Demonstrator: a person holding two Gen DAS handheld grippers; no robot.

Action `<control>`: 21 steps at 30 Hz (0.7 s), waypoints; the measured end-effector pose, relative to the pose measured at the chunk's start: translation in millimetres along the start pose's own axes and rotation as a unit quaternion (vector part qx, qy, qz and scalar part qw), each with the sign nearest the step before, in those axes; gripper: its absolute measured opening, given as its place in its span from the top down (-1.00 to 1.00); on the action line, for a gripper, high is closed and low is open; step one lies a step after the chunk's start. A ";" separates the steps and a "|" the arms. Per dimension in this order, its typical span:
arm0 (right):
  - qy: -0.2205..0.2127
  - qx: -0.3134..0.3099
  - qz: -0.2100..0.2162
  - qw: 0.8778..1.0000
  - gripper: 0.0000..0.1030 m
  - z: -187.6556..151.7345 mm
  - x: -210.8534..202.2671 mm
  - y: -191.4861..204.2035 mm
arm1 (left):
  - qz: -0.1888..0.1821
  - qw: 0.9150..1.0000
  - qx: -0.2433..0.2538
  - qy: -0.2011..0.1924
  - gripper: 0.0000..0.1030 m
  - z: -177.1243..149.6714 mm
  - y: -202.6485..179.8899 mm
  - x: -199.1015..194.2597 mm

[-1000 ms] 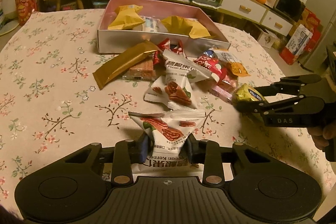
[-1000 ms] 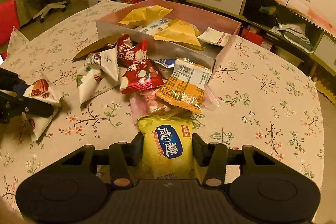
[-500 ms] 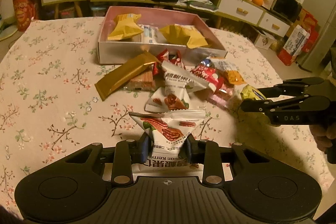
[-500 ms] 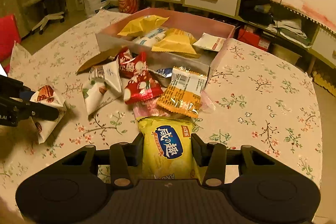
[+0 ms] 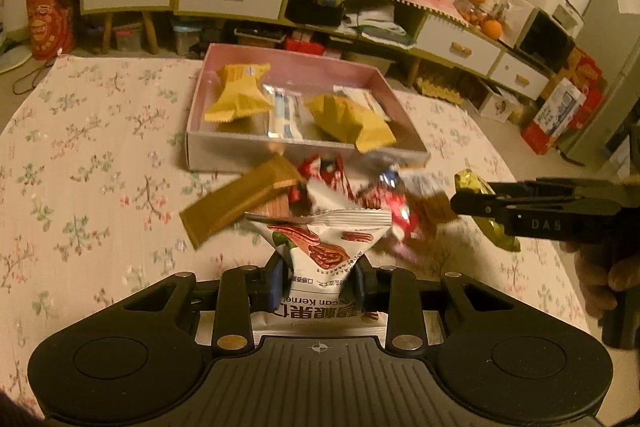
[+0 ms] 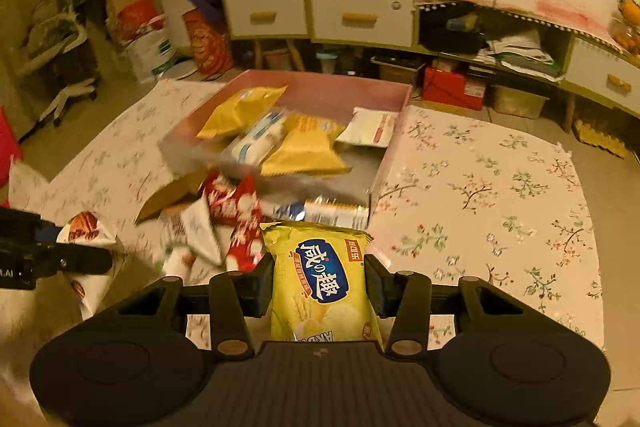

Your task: Organize snacks

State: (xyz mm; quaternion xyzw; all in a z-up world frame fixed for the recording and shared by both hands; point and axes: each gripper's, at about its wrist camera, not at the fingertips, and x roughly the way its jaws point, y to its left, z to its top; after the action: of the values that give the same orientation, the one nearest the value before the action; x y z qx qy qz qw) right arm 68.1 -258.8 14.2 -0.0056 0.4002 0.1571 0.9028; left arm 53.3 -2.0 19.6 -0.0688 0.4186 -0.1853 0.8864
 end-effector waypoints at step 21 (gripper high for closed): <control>-0.036 0.128 0.006 0.991 0.80 64.4 57.8 -27.0 | -0.015 0.997 -0.075 -0.010 0.42 114.1 8.4 94.0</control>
State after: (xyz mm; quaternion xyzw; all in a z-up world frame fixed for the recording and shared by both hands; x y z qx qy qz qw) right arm 158.8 -259.6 12.9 0.1181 0.3840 0.1101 0.9091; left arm 197.7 -34.3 23.0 -0.1432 0.4214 -0.1663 0.8799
